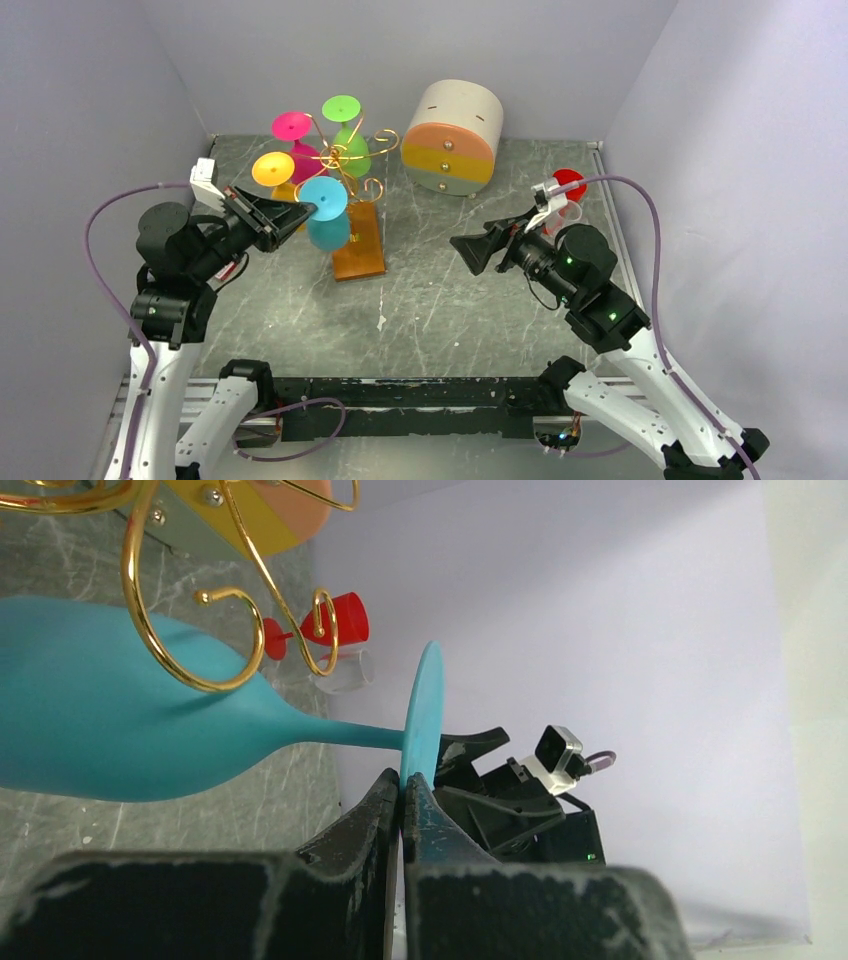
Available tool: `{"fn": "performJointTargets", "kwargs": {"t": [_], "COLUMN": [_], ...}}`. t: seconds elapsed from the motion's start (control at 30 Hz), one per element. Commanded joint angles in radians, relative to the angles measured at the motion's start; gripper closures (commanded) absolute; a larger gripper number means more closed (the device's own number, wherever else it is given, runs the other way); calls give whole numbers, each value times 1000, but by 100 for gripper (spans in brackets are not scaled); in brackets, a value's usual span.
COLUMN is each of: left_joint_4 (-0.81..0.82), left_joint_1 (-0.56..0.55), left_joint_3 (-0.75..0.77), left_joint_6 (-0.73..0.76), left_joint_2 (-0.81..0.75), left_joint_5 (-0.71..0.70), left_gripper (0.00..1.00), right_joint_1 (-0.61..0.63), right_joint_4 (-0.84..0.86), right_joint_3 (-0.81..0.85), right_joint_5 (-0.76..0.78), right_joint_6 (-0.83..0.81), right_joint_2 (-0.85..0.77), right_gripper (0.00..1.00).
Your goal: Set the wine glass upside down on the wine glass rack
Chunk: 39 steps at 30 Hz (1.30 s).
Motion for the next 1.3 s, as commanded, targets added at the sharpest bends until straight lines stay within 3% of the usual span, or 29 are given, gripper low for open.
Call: {"fn": "performJointTargets", "kwargs": {"t": [0.0, 0.53, 1.27], "left_joint_4": [105, 179, 133], "left_joint_1": [9, 10, 9], "left_joint_3": [-5, -14, 0], "left_joint_6": [-32, -22, 41], "left_joint_2": [26, 122, 141], "left_joint_5": [12, -61, -224], "left_gripper": [93, 93, 93], "right_joint_1": [5, 4, 5], "right_joint_4": [8, 14, 11], "right_joint_3": [1, -14, -4], "right_joint_5": [12, 5, 12], "right_joint_6": [-3, -1, -6], "right_joint_2": [-18, -36, -37], "right_gripper": [0, 0, 0]}}
